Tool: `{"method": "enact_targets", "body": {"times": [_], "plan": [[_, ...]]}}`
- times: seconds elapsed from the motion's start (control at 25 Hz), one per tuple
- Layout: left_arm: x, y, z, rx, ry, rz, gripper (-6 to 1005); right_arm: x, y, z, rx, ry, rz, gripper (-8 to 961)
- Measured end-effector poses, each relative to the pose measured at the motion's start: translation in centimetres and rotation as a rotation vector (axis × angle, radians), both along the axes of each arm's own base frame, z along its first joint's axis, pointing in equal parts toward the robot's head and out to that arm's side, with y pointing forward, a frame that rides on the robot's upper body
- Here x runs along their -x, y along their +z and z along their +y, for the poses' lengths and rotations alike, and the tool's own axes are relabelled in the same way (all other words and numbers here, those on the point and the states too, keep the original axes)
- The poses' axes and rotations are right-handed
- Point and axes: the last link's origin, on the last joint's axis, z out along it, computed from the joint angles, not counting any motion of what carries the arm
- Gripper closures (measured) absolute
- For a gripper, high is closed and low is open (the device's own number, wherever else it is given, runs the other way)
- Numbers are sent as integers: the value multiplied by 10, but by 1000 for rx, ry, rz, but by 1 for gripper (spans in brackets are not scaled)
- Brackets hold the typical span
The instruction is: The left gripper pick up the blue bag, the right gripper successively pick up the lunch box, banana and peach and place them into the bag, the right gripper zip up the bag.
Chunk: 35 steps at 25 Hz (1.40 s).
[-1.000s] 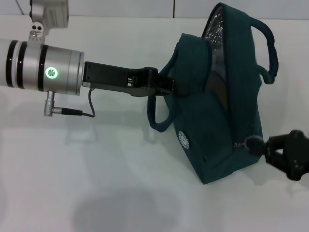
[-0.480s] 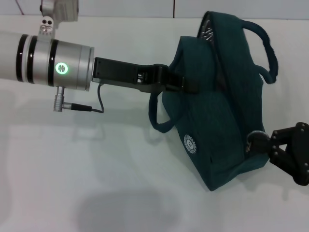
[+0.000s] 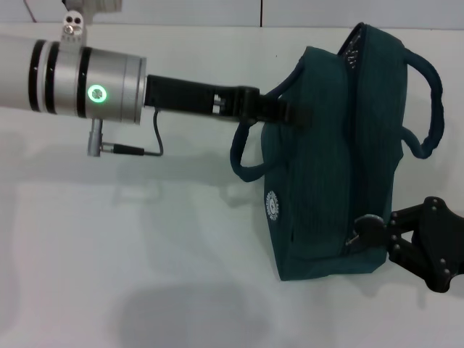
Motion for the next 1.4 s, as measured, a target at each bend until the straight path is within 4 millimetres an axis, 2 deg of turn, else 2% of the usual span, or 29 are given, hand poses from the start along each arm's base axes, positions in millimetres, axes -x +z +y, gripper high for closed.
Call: {"method": "enact_targets", "body": {"times": [0.08,0.28,0.36,0.48,0.64,0.84,0.96,1.16,1.4], "plan": [[-1,4,2,-30,-22,-16,898,0,-2,0,4,-6,-1,939],[9,29,12,-154,-17,-79,665,1,-3,1,11,-1,-1,941],[20,40,9,-202,-14,-114,625,4,-3,3,12,7,4,941],[38,53,-7,-255,-36,-186,565,10,-1,5,21,36,21,941],[68,61,-43,-341,-80,-281,506,20,7,9,12,83,69,940],[101,43,-89,-448,-114,-299,511,30,15,22,-50,101,105,940],[114,26,-107,-491,-118,-309,515,34,15,30,-81,95,103,940],[122,1,-124,-544,-144,-305,523,41,15,46,-137,63,119,939],[122,-32,-126,-590,-125,-263,532,55,11,57,-146,73,151,940]]}}
